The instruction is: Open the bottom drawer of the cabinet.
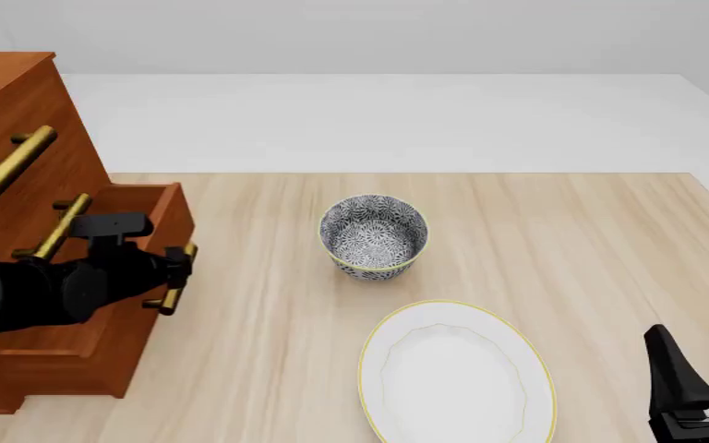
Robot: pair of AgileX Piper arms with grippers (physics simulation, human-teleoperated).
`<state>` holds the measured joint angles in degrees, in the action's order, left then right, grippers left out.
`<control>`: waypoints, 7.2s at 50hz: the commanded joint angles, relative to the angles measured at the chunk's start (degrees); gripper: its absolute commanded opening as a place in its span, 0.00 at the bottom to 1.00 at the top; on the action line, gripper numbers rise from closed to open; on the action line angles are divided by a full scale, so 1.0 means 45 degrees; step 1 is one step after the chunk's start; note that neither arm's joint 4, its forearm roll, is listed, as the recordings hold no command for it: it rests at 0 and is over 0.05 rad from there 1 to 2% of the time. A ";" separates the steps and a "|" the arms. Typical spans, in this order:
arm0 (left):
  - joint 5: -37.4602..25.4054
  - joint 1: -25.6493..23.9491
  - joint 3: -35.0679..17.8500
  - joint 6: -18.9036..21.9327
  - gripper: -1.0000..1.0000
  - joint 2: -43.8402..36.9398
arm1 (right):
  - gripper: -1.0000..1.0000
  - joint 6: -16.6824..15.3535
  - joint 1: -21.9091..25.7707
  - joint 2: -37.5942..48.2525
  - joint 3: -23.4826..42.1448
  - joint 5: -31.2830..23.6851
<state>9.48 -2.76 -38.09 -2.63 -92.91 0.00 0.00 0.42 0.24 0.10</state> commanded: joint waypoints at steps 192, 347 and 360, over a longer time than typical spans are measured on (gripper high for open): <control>-0.2866 -0.5382 0.0223 -0.2320 1.00 0.2097 | 1.00 0.0000 0.0000 0.0000 0.0000 0.0000; -1.3712 -0.4536 0.0506 -0.0688 1.00 2.0395 | 1.00 0.0000 0.0000 0.0000 0.0000 0.0000; -1.3728 -0.5496 0.0713 0.0237 1.00 2.0606 | 1.00 0.0000 0.0000 0.0000 0.0000 0.0000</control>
<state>-51.47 -25.02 -34.70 -3.41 -1.22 0.00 0.00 0.42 0.24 0.10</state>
